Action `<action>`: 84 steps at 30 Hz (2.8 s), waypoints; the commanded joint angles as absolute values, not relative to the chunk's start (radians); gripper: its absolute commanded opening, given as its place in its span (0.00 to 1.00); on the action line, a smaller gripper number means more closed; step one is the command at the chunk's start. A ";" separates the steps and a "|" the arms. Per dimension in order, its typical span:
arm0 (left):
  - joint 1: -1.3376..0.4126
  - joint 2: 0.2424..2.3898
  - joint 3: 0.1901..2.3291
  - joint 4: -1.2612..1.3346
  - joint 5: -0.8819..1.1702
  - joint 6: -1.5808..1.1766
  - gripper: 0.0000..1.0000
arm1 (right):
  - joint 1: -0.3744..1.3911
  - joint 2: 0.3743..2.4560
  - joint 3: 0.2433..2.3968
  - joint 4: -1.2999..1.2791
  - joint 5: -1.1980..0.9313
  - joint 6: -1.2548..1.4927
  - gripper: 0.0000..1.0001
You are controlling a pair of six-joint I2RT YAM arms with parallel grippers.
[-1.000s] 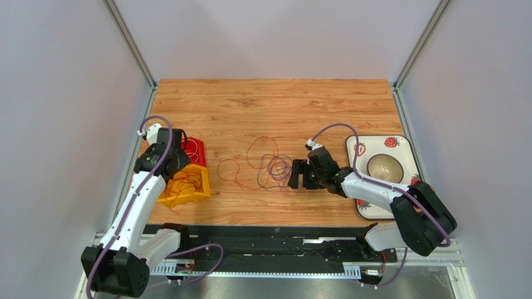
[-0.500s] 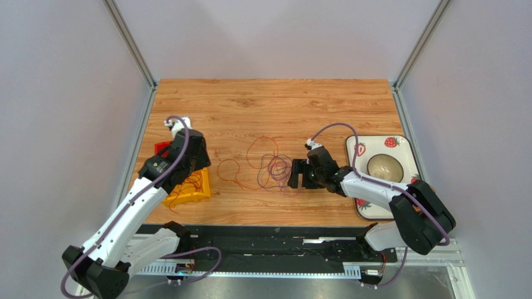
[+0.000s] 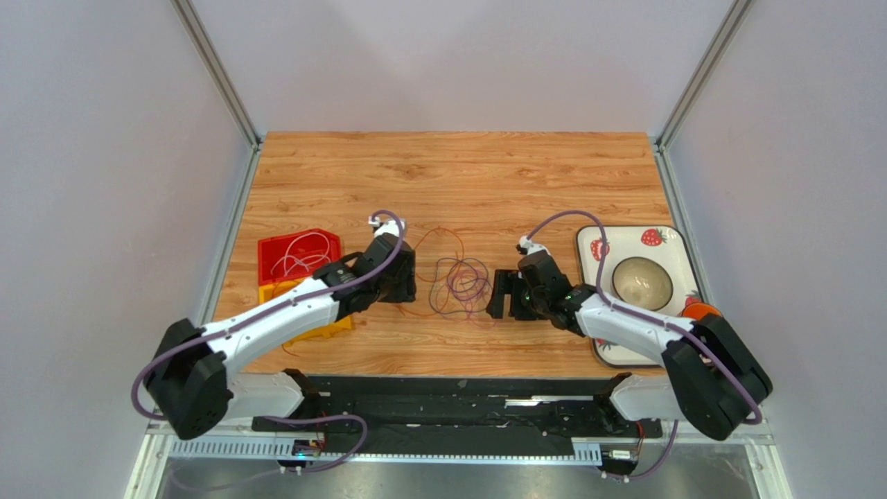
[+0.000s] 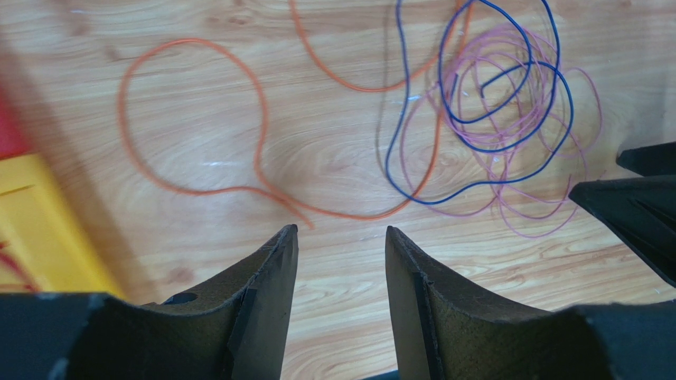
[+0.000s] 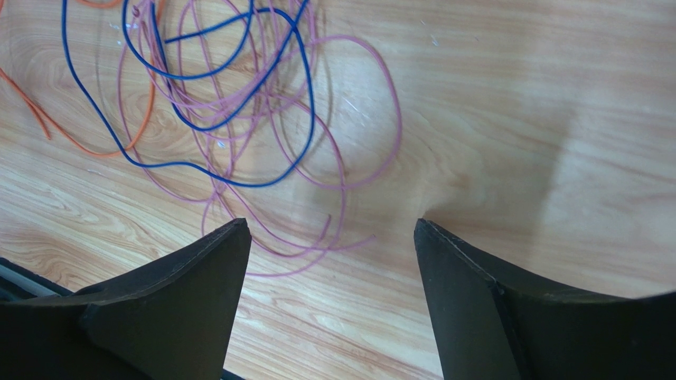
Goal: Untangle the cables
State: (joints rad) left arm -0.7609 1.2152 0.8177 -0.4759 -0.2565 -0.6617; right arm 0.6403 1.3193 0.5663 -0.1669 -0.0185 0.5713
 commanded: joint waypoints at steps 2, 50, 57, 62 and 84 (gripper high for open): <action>-0.784 1.371 0.830 -0.262 -0.196 -0.640 0.53 | 0.643 1.190 0.491 -0.163 0.046 0.601 0.82; -0.834 1.367 1.118 -0.618 -0.425 -0.551 0.70 | 0.641 1.267 0.531 -0.167 0.031 0.589 0.82; -0.854 1.462 1.161 -0.584 -0.376 -0.531 0.65 | 0.641 1.279 0.537 -0.170 0.028 0.588 0.82; -0.884 1.584 1.229 -0.497 -0.260 -0.471 0.63 | 0.621 1.209 0.493 -0.152 0.043 0.610 0.81; -0.950 1.906 1.330 -0.328 0.002 -0.117 0.76 | 0.485 1.017 0.339 -0.092 0.018 0.706 0.83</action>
